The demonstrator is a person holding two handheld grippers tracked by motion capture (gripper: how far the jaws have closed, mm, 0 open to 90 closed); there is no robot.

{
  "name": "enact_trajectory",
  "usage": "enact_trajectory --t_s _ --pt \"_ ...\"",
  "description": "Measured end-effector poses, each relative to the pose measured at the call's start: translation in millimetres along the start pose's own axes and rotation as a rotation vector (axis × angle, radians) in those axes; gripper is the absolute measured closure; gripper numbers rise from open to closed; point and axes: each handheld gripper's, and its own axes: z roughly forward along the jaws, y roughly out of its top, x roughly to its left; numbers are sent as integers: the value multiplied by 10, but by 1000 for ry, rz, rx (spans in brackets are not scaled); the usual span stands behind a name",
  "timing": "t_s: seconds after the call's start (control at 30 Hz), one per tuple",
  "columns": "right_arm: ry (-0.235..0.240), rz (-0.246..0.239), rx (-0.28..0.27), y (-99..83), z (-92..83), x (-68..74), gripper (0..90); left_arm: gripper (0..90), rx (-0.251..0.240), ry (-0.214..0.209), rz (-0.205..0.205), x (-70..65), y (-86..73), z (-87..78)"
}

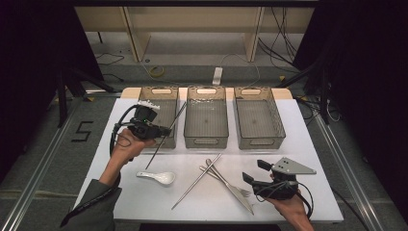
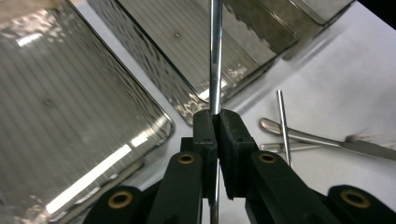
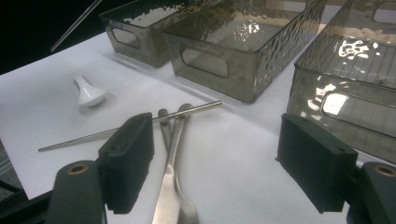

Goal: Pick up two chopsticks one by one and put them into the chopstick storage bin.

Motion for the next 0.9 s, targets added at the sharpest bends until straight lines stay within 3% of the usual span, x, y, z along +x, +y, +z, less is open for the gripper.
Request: enact_trajectory --t_s 0.4,0.9 --pt "-2 2 1 0 -7 -7 280 853 -26 99 -31 316 256 -111" --pt "2 0 2 -2 -1 0 280 853 -52 161 -81 731 486 -58"
